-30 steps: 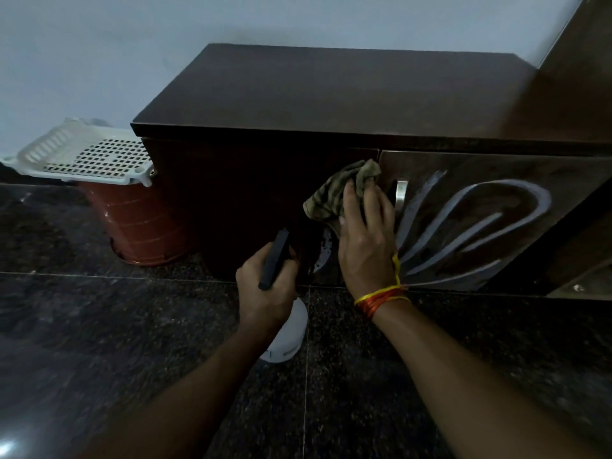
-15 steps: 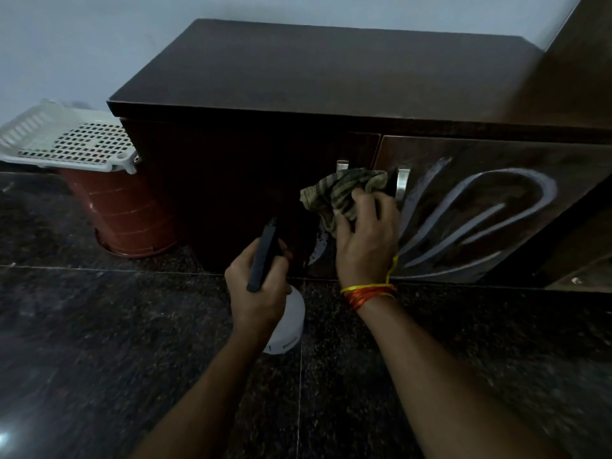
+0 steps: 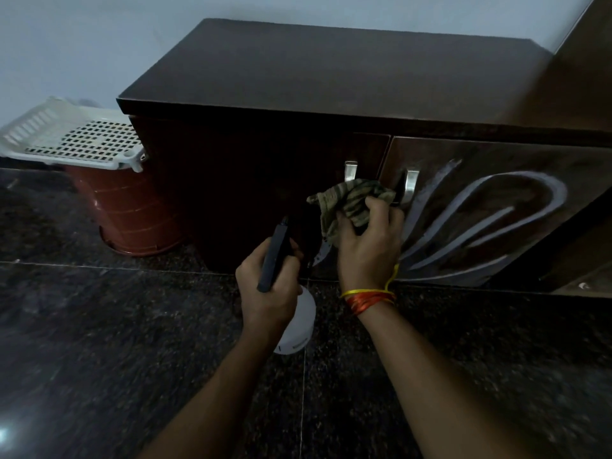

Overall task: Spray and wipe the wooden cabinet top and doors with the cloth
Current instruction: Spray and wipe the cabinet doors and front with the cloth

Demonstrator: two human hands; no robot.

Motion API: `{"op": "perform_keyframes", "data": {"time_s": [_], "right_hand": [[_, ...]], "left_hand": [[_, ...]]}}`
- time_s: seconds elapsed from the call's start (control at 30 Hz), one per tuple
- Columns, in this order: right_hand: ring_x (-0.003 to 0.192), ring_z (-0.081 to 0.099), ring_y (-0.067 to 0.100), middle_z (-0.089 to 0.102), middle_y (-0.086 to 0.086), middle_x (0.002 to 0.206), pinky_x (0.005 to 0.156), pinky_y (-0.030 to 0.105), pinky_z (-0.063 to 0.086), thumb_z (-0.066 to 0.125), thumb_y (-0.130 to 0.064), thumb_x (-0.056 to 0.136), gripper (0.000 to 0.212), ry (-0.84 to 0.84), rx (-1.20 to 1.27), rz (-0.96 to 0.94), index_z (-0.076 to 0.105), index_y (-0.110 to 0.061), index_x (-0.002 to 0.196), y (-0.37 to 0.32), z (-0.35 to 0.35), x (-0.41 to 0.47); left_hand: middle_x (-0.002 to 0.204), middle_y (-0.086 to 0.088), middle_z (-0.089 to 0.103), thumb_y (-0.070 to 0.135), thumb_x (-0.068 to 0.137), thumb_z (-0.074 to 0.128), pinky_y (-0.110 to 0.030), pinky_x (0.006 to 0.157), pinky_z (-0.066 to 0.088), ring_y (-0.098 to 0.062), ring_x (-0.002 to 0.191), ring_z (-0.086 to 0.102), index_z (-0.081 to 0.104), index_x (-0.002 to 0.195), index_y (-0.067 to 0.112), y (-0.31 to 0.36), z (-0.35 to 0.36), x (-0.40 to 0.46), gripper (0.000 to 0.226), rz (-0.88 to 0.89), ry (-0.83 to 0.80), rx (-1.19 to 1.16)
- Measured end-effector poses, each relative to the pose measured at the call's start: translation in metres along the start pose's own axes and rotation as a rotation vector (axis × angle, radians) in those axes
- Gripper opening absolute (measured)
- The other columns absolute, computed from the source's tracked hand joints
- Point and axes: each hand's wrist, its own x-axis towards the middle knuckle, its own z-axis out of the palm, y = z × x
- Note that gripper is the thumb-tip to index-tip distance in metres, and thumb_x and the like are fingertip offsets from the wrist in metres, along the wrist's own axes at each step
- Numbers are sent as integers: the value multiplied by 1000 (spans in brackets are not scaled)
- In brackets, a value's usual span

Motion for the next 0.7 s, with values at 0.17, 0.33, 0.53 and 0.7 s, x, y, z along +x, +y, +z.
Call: {"op": "perform_keyframes", "data": {"time_s": [0.17, 0.33, 0.53, 0.7], "right_hand": [[94, 60, 28, 56, 14, 109, 73, 20, 39, 75, -23, 78, 36, 48, -79, -48, 59, -10, 108, -6, 1, 10], [98, 60, 35, 55, 21, 111, 76, 31, 49, 73, -16, 80, 37, -38, -70, -58, 60, -2, 111, 4, 1, 3], [85, 60, 32, 58, 15, 104, 66, 26, 42, 73, -19, 74, 32, -13, -83, -53, 61, -8, 101, -4, -2, 15], [90, 60, 35, 55, 19, 109, 70, 31, 47, 71, -15, 78, 29, -47, -95, -57, 59, -5, 103, -1, -1, 11]], "left_hand": [[50, 2, 48, 32, 83, 51, -25, 46, 42, -15, 42, 49, 60, 77, 17, -3, 0, 4, 18, 6, 9, 10], [54, -8, 50, 29, 84, 51, -33, 46, 43, -22, 44, 48, 61, 79, 13, -1, -2, 5, 19, 34, 16, -5], [51, -9, 49, 22, 86, 53, -30, 46, 43, -21, 43, 48, 61, 78, 16, 1, -4, 2, 13, 24, 13, 17], [52, -7, 47, 10, 88, 50, -26, 47, 42, -17, 43, 47, 59, 79, 17, 3, -1, 4, 15, 21, 20, 6]]}}
